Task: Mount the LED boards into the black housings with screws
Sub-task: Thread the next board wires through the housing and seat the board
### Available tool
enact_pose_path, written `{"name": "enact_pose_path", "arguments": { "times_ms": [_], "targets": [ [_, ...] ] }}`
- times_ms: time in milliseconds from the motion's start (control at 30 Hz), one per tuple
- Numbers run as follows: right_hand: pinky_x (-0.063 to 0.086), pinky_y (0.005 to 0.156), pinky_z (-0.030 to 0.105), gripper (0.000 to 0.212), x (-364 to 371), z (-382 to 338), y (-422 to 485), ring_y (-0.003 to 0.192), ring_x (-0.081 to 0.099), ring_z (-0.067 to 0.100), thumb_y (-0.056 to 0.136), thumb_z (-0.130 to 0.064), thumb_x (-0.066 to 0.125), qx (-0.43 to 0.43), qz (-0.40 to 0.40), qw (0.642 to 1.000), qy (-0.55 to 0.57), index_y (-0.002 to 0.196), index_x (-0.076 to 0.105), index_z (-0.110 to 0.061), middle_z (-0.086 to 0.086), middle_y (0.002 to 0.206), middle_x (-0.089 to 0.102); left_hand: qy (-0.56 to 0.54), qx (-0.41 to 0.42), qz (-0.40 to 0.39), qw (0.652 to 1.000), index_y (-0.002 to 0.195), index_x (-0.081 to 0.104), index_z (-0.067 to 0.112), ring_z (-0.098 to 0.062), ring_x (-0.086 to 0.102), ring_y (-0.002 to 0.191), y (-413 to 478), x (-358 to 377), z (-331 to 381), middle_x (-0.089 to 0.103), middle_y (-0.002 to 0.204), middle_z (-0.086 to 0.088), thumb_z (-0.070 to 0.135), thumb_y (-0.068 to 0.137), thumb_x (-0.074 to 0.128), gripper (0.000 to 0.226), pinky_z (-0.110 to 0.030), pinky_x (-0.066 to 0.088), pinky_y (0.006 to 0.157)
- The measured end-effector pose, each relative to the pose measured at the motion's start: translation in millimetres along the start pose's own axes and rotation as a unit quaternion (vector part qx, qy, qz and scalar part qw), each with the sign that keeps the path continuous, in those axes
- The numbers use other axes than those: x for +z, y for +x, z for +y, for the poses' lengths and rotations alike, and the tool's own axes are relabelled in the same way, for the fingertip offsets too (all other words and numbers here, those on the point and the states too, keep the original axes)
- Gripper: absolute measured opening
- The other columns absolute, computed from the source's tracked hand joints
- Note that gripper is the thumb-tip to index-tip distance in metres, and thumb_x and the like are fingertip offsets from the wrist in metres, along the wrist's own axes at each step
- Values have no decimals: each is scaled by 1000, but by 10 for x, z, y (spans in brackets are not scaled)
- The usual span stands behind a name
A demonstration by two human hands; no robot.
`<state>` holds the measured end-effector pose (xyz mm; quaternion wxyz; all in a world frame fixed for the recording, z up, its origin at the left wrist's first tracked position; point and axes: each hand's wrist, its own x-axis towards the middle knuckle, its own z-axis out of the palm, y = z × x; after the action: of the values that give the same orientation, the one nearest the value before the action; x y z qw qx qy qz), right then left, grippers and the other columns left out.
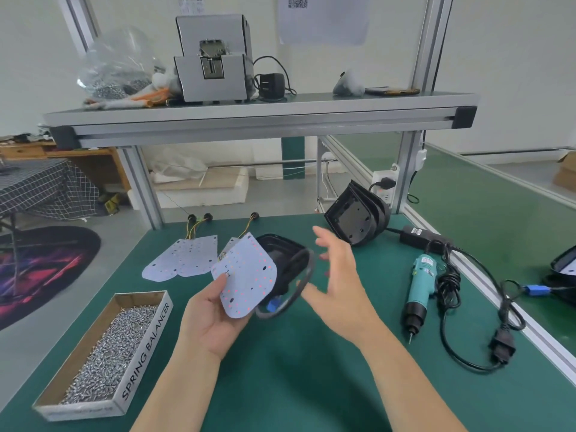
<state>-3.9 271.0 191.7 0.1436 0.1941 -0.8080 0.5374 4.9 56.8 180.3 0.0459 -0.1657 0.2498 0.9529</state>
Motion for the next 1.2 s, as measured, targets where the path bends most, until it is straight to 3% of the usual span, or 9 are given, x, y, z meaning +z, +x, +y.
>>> {"name": "enact_pose_path", "arguments": {
  "times_ms": [133,233,333,400,467,833,1000,1133,1200],
  "targets": [
    [51,65,26,92,108,73,-24,68,59,17,74,-3,57,159,-104,958,212,150,21,-41,-13,137,50,-7,20,-9,1000,132,57,6,-32,67,113,-44,106,23,70,121,-15,15,85,58,48,-54,52,95],
    [53,58,28,48,340,42,-50,63,65,10,90,7,55,156,-132,956,212,131,49,-18,-4,109,66,-11,-5,-31,999,138,54,7,-33,57,127,-78,186,-54,64,133,-15,18,94,52,46,-52,35,115],
    [51,64,40,23,297,84,25,71,70,24,100,-6,45,115,-114,985,-62,108,59,-21,-13,83,71,-5,15,-32,999,138,55,10,-30,58,127,-115,184,-6,63,135,-11,24,101,46,41,-50,40,112],
    [44,72,36,34,153,202,99,94,67,33,98,-9,44,91,-146,914,-368,125,56,-26,-3,103,71,-6,48,-35,998,136,56,11,-29,62,123,-143,171,118,65,133,-11,26,102,44,40,-50,50,101],
    [41,75,34,41,-13,296,162,105,65,32,89,-1,46,151,-177,839,-492,123,59,-20,5,114,67,-1,86,-35,996,136,56,13,-27,68,111,-166,153,262,68,127,-9,27,103,43,38,-50,55,88],
    [41,77,33,16,-504,602,545,88,50,28,87,1,51,307,-99,803,-501,80,46,-13,7,112,67,-72,223,-42,971,122,59,9,-37,63,119,-295,54,626,67,128,-14,11,102,41,27,-52,49,97],
    [46,95,40,28,-546,500,508,119,57,33,90,-6,48,316,-193,777,-510,117,56,-10,12,134,54,-35,247,-17,968,118,62,12,-31,64,119,-311,19,633,70,124,-9,18,100,49,23,-49,49,103],
    [38,114,38,74,-63,148,425,143,41,23,89,-10,52,99,-202,926,-302,156,26,-25,-1,162,28,-13,213,-6,977,120,62,14,-25,68,113,-291,131,364,74,117,-4,20,101,49,24,-45,56,94],
    [48,100,22,65,259,-47,393,118,62,5,90,-8,55,31,-204,970,-128,150,41,-28,-11,136,61,-3,192,-15,981,121,63,15,-24,70,110,-294,176,248,73,118,-4,21,102,48,25,-42,61,82]
  ]
}}
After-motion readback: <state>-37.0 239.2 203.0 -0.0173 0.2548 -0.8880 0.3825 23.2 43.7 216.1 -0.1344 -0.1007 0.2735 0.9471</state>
